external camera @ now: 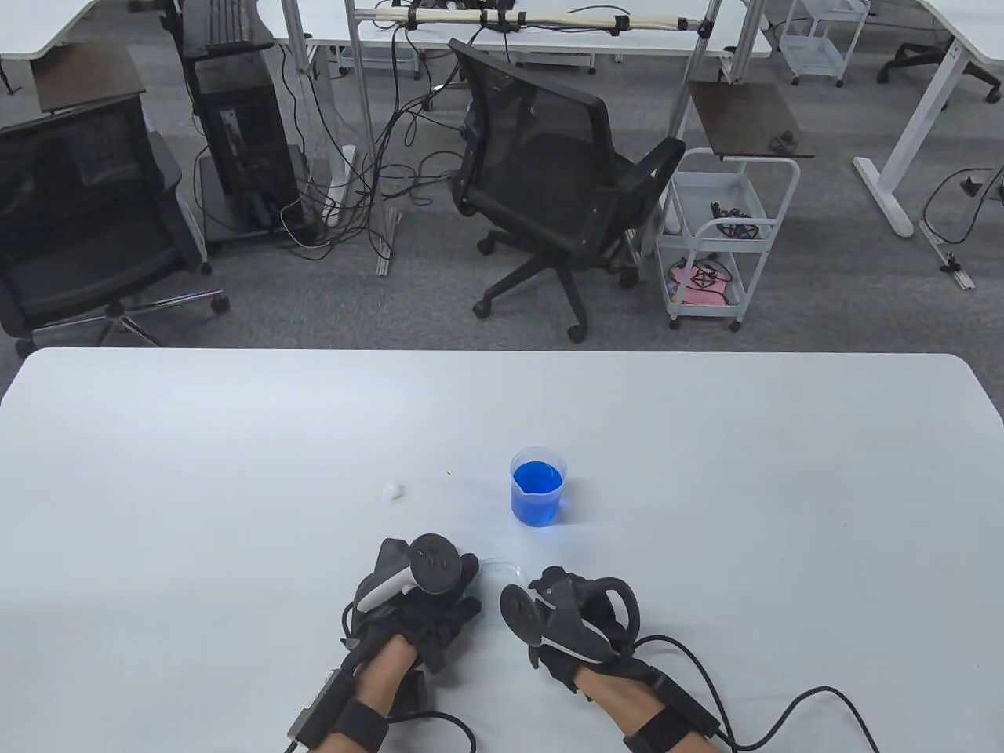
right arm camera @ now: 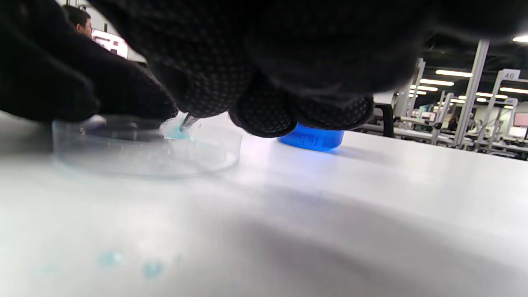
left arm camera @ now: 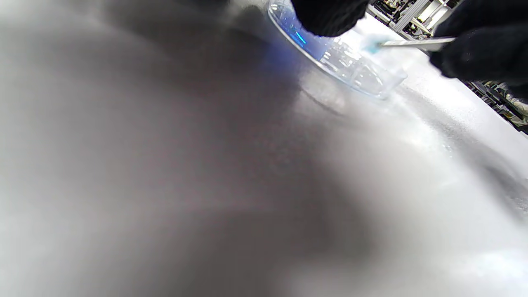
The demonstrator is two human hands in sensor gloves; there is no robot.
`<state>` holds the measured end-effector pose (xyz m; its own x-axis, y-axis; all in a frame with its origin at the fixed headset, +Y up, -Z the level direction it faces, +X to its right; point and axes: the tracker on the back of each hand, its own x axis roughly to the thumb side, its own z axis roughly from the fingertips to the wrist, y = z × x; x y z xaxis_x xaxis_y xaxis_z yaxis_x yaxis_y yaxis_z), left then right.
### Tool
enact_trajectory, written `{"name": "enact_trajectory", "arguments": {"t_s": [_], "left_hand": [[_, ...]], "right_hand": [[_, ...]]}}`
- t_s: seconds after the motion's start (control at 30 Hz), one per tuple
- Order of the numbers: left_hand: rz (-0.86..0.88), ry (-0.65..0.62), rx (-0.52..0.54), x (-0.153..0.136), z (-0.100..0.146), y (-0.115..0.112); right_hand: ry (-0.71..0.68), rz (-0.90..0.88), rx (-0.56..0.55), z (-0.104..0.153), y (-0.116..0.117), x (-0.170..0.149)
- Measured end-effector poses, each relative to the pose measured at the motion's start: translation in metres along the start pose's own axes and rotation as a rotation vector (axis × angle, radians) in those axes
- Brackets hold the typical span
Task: Dip tweezers-held cotton tuft into dye solution and dot onto culture dish
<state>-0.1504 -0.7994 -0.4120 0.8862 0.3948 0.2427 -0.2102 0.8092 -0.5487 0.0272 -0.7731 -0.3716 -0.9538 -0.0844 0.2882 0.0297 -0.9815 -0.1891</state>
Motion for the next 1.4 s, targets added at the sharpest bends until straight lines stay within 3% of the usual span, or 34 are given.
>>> {"name": "enact_trajectory", "arguments": {"t_s": [0.17, 0.37, 0.8, 1.07, 1.4], "left_hand": [[0.001, -0.002, 0.000, 0.000, 0.000, 0.000], [0.001, -0.004, 0.000, 0.000, 0.000, 0.000], [0.000, -0.003, -0.001, 0.001, 0.000, -0.001], [0.002, -0.005, -0.001, 0.001, 0.000, -0.001], [0.000, -0.003, 0.000, 0.001, 0.000, -0.002]], "right_hand": [[-0.004, 0.008, 0.008, -0.002, 0.005, 0.003], [0.013, -0.041, -0.057, -0.002, -0.013, 0.001], [-0.008, 0.005, -0.001, -0.009, 0.006, 0.007], [0.029, -0.055, -0.078, -0.011, -0.015, -0.002], [0.007, 0.009, -0.010, -0.012, 0.008, 0.005]]}}
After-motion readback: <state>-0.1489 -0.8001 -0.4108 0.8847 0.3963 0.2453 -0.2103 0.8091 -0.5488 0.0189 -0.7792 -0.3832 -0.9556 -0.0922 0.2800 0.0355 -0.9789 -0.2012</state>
